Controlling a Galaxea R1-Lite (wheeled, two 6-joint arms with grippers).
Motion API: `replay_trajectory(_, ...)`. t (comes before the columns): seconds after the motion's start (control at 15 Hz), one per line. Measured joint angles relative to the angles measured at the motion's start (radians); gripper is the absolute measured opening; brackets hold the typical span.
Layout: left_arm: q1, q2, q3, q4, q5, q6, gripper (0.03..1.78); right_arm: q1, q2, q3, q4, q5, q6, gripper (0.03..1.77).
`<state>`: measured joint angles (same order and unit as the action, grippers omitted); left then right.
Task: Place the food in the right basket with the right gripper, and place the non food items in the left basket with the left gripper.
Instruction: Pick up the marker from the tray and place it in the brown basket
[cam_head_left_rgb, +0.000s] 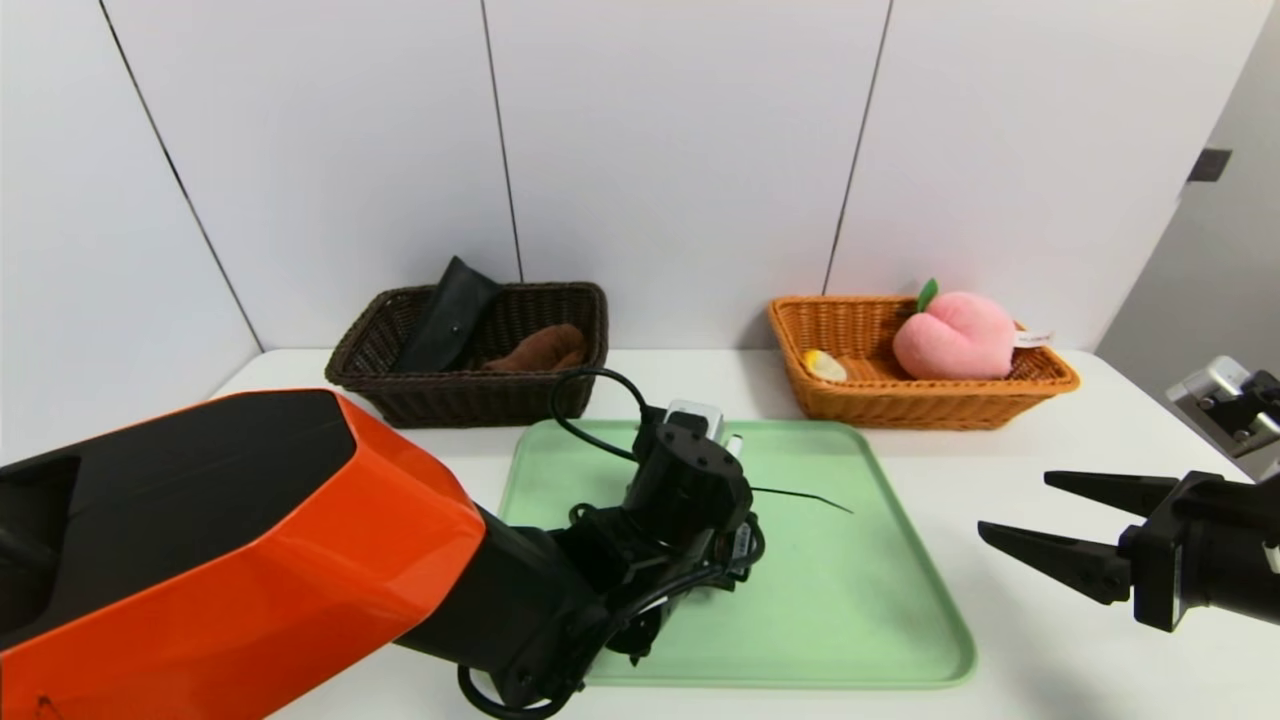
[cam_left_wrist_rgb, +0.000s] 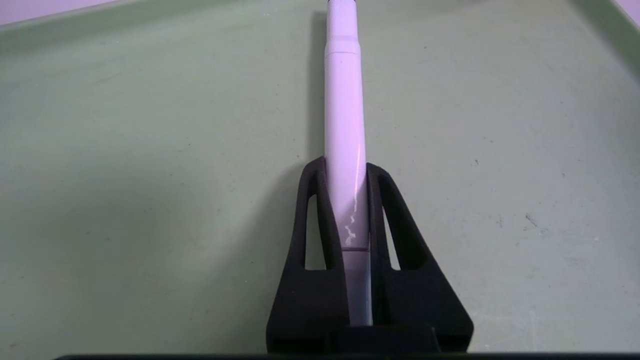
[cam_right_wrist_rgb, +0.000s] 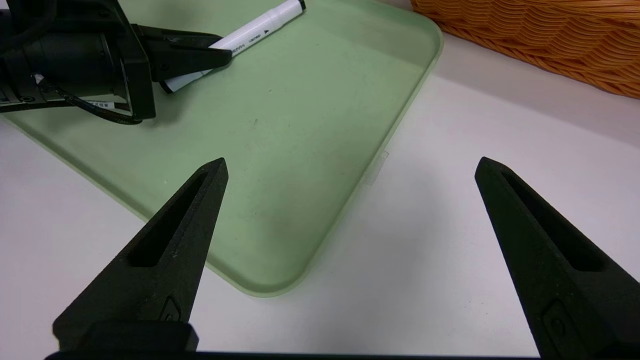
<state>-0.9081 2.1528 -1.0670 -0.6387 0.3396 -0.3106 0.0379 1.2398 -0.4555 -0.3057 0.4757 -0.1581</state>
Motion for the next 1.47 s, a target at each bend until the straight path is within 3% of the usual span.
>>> replay_trajectory(0.2, -0.001, -0.035, 0.014, 0.005, 0.0, 0.028, 0.18, 0.0, 0.0, 0.001, 0.0, 0.0, 0.0, 1.71)
replay_trajectory(0.4, 0.006, -0.116, 0.025, -0.021, -0.002, 0.139, 0.18, 0.0, 0.0, 0.0, 0.0, 0.001, 0.0, 1.71)
replay_trajectory(0.67, 0.106, -0.225, 0.027, -0.035, -0.034, 0.235, 0.18, 0.0, 0.0, -0.001, 0.0, 0.001, 0.0, 1.71)
replay_trajectory(1.0, 0.359, -0.298, -0.009, -0.034, -0.197, 0.306, 0.18, 0.0, 0.003, 0.005, 0.001, 0.001, -0.001, 1.71)
replay_trajectory(1.27, 0.578, -0.256, -0.095, -0.033, -0.349, 0.381, 0.18, 0.001, 0.004, 0.016, 0.0, 0.002, -0.002, 1.71)
replay_trajectory(1.47, 0.641, -0.198, -0.125, -0.038, -0.391, 0.393, 0.18, 0.002, 0.003, 0.021, 0.0, 0.002, -0.002, 1.71)
